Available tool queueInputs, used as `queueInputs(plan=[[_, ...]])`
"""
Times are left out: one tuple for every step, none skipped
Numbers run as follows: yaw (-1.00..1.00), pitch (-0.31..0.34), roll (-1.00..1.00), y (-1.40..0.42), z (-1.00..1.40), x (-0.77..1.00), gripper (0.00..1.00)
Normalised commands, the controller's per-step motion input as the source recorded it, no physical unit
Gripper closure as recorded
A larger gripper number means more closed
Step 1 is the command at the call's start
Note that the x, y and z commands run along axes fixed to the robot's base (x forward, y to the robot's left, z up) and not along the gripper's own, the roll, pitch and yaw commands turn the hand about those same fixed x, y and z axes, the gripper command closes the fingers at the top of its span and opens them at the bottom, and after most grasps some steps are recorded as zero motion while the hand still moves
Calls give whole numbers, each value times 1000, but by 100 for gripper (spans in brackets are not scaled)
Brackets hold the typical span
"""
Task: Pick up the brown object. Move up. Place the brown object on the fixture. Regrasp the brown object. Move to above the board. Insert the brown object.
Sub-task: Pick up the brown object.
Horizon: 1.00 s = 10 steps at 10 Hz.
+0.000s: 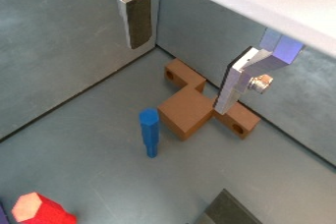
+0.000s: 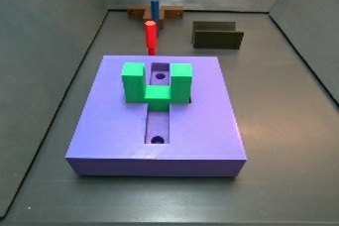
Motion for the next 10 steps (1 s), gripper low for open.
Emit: queueInputs(plan=[[0, 0, 6, 0, -26, 0, 0], [0, 0, -44, 289, -183, 171, 0], [-117, -14, 0, 517, -446, 6, 0], [-160, -31, 36, 377, -631, 26, 0], [-186, -90, 36, 386, -769, 0, 0], [-209, -113, 0, 317, -854, -9, 0], [-194, -124, -39, 300, -874, -111, 0], [-163, -133, -83, 237, -843, -146, 0], [-154, -127, -174, 97, -734, -171, 0], [-77, -121, -276, 77, -589, -157, 0]])
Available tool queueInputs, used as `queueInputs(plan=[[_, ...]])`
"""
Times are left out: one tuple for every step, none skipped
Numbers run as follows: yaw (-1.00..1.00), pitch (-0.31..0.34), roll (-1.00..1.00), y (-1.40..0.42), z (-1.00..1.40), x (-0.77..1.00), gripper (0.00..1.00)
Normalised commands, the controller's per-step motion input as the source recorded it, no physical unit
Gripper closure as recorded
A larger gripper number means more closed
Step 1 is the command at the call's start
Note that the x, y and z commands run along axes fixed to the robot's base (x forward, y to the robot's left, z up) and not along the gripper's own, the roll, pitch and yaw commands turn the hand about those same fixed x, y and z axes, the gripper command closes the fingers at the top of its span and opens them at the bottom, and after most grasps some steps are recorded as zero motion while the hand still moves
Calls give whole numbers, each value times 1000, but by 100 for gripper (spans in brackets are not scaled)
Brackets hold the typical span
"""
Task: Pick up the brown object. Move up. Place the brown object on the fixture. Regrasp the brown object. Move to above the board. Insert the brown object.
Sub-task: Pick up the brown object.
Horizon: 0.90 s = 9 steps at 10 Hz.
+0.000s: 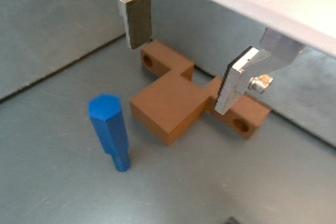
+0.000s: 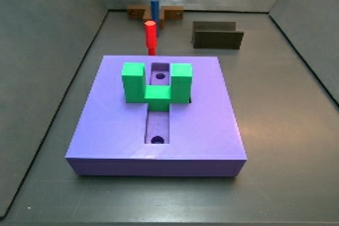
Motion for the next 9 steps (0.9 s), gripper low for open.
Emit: queueInputs(plan=[[0, -127, -327, 31, -469, -197, 0], [0, -133, -374, 40, -357, -186, 0], [0, -139, -387, 80, -334, -166, 0], [0, -147, -393, 129, -334, -103, 0], [-60, -124, -311, 80, -354, 0, 0], [-117, -97, -190, 37, -357, 0, 0], [-109, -71, -87, 0, -380, -31, 0], [-91, -44, -14, 0, -374, 0, 0], [-83, -13, 0, 0, -403, -31, 0]])
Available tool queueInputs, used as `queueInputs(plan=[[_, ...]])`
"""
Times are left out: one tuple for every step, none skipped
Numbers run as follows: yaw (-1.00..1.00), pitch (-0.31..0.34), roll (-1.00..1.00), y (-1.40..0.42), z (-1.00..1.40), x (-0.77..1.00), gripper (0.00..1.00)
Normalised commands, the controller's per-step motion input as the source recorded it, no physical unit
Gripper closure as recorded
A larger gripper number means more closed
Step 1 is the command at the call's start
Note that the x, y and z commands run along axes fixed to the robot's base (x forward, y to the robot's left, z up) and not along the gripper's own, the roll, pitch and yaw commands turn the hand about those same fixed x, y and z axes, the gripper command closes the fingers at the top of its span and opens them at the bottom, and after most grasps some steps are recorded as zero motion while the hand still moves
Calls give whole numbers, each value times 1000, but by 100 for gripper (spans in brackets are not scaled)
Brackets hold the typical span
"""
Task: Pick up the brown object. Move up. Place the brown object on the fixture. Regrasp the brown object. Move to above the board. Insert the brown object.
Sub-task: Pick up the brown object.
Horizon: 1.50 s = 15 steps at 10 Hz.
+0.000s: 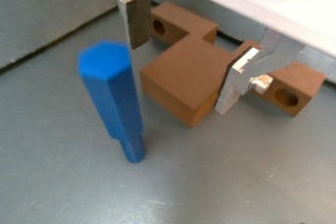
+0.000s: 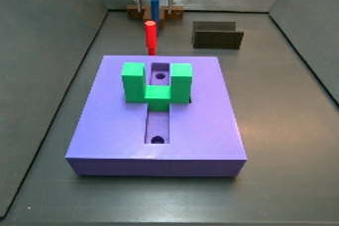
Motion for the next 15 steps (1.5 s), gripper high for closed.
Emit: queueInputs(plan=[[-14, 0, 0, 31, -306, 0, 0], [0, 0, 0, 40, -257, 0, 0], [0, 0, -1, 49, -229, 0, 0], [0, 0, -17, 63, -220, 0, 0], [0, 0, -30, 54, -203, 0, 0], [0, 0, -31, 40, -180, 0, 0], [0, 0, -21, 26, -166, 0, 0], [0, 0, -10, 11, -169, 0, 0], [0, 0, 0, 3, -160, 0, 0], [0, 0, 0, 0, -151, 0, 0], [0, 0, 0, 6, -186, 0, 0], [0, 0, 0, 0, -209, 0, 0], [0, 0, 0, 17, -200, 0, 0], [0, 0, 0, 29, -137, 0, 0], [0, 0, 16, 0, -69, 0, 0]])
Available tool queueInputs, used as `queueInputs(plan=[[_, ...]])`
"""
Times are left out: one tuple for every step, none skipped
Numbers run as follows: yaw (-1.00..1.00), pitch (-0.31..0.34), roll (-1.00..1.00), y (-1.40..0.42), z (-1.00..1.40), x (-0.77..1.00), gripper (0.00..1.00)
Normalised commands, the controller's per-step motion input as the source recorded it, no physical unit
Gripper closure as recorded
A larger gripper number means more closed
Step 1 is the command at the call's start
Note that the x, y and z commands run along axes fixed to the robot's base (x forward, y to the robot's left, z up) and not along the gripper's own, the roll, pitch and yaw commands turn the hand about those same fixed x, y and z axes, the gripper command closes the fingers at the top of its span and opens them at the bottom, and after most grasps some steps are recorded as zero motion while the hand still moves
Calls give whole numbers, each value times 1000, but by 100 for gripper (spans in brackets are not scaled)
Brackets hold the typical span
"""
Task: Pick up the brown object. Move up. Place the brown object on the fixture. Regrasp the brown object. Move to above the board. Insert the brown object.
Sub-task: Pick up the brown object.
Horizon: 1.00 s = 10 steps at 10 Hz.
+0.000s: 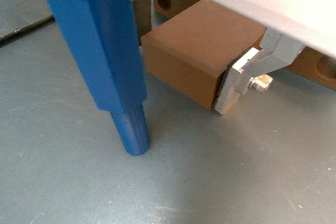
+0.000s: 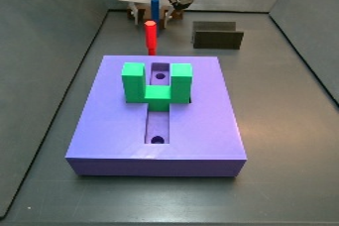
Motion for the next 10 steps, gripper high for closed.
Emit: queueInputs(plan=[[0, 0, 0, 0, 0, 20, 0], [0, 0, 0, 0, 0, 20, 0], [0, 0, 0, 0, 0, 0, 0], [0, 0, 0, 0, 0, 0, 100], [0, 0, 0, 0, 0, 0, 100], [0, 0, 0, 0, 0, 0, 100], [0, 0, 0, 0, 0, 0, 100], [0, 0, 0, 0, 0, 0, 100], [0, 0, 0, 0, 0, 0, 100], [0, 0, 0, 0, 0, 0, 100]])
